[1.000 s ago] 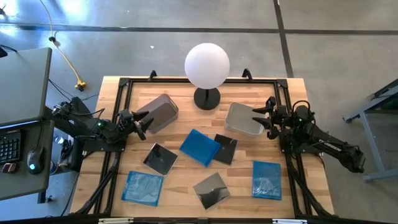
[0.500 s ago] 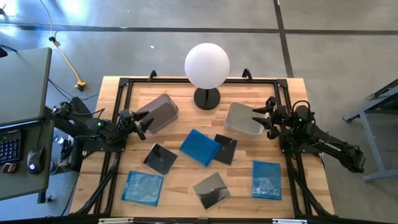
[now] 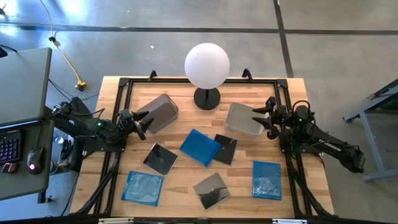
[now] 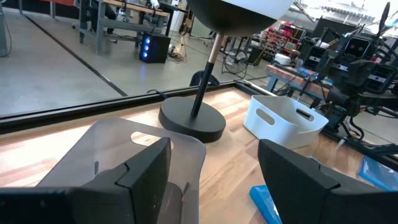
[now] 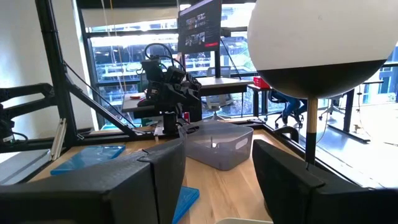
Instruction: Pick & place jewel cases by type
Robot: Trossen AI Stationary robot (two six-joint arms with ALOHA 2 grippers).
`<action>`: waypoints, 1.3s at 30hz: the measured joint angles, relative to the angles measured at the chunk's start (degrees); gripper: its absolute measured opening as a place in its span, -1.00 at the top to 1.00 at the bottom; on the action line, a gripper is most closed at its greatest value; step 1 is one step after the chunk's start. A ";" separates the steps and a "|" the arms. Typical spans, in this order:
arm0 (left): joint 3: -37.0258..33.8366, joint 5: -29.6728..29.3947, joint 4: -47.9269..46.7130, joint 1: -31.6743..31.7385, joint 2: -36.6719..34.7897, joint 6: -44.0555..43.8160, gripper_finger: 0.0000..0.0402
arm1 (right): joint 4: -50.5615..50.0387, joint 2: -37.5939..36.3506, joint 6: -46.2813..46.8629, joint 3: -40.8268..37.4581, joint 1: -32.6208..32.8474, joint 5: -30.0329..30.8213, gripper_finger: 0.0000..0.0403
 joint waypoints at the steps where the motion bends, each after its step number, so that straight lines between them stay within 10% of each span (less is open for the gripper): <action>1: -0.01 0.01 0.00 -0.01 -0.01 -0.02 -0.20 | 0.00 0.01 0.00 0.02 0.02 0.00 0.10; 39: -0.26 4.66 2.87 0.00 -0.02 -2.27 -0.20 | 0.00 -0.01 0.00 0.00 0.00 0.02 0.10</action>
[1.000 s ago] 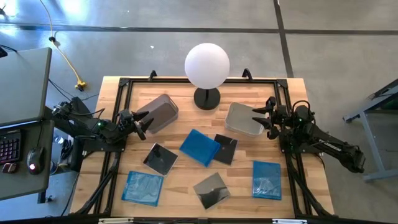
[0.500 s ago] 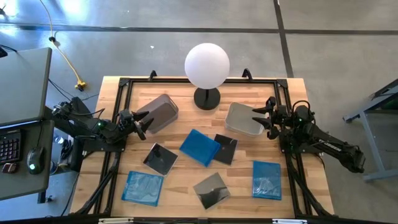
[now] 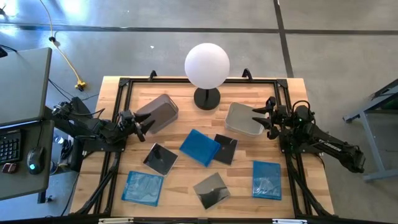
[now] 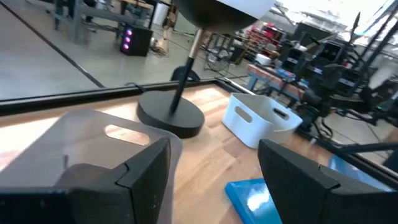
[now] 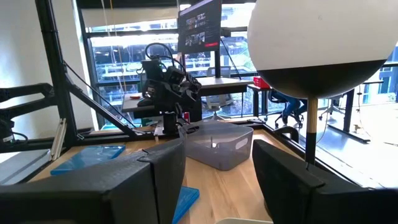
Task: Pick & place jewel cases by type
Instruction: Put the top blue CD case into the black bin
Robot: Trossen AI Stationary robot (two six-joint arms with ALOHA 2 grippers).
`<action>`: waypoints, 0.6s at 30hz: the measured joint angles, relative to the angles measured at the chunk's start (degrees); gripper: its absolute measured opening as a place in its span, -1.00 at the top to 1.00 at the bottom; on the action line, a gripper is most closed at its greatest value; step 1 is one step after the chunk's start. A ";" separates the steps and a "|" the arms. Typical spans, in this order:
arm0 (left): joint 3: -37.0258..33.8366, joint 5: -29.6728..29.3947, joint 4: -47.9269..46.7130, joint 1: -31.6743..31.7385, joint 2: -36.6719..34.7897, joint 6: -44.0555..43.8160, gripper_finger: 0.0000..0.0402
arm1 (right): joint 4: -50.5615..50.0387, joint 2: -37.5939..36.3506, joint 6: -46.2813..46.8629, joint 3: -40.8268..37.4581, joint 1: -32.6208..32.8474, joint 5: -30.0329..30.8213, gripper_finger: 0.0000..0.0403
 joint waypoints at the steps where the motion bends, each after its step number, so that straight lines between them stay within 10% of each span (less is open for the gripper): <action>1: 0.01 0.38 -0.01 -0.01 0.02 0.00 -0.20 | 0.00 0.02 0.00 0.02 0.02 -0.02 0.10; 18: 0.22 10.98 0.08 -0.02 0.02 -7.51 -0.20 | 0.00 0.00 0.00 0.00 0.00 0.00 0.10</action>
